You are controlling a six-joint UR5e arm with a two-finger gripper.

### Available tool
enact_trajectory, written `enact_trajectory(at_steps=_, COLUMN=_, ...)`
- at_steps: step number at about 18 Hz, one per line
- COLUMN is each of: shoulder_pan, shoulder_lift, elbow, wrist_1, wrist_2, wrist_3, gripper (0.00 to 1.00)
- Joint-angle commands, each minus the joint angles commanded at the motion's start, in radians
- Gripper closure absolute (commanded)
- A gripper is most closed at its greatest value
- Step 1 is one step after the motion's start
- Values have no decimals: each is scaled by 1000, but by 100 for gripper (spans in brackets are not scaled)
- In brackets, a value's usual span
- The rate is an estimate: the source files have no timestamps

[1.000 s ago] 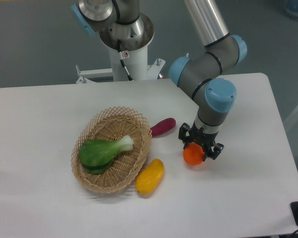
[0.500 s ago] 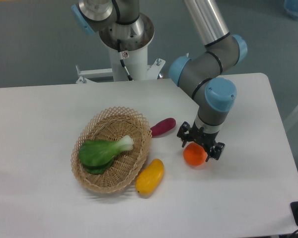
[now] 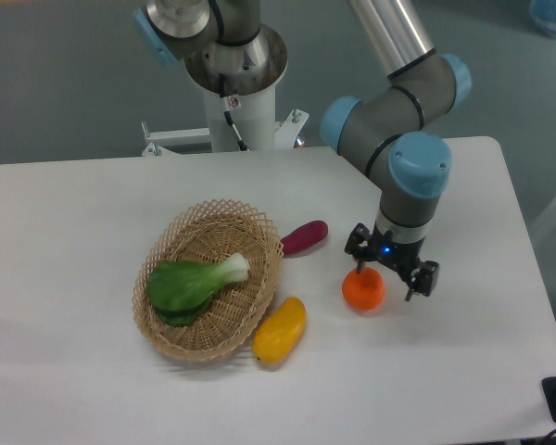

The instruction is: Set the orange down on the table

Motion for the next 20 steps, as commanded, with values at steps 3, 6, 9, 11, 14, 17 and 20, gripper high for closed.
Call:
enact_trajectory(at_steps=3, shoulder_pan=14, shoulder_lift=18, elbow=0, wrist_1=-2, wrist_2=-6, wrist_3=3, gripper=0)
enact_trajectory(at_steps=6, shoulder_pan=26, shoulder_lift=32, elbow=-1, wrist_1=-2, wrist_2=-15, wrist_3=5, gripper=0)
enact_trajectory(at_steps=9, shoulder_pan=35, shoulder_lift=46, elbow=-9, wrist_1=-2, wrist_2=-40, wrist_3=3, gripper=0)
enact_trajectory(at_steps=11, shoulder_pan=54, shoulder_lift=52, elbow=-15, wrist_1=-2, wrist_2=-66, wrist_3=3, gripper=0)
enact_trajectory(at_steps=14, shoulder_pan=55, shoulder_lift=55, elbow=-12, wrist_1=0, wrist_2=-74, wrist_3=3, gripper=0)
enact_trajectory(at_steps=17, shoulder_pan=52, shoulder_lift=54, elbow=-9, wrist_1=-2, wrist_2=-71, wrist_3=3, gripper=0)
enact_trajectory(at_steps=20, shoulder_pan=52, shoulder_lift=55, elbow=-11, wrist_1=-2, wrist_2=-72, wrist_3=3, gripper=0)
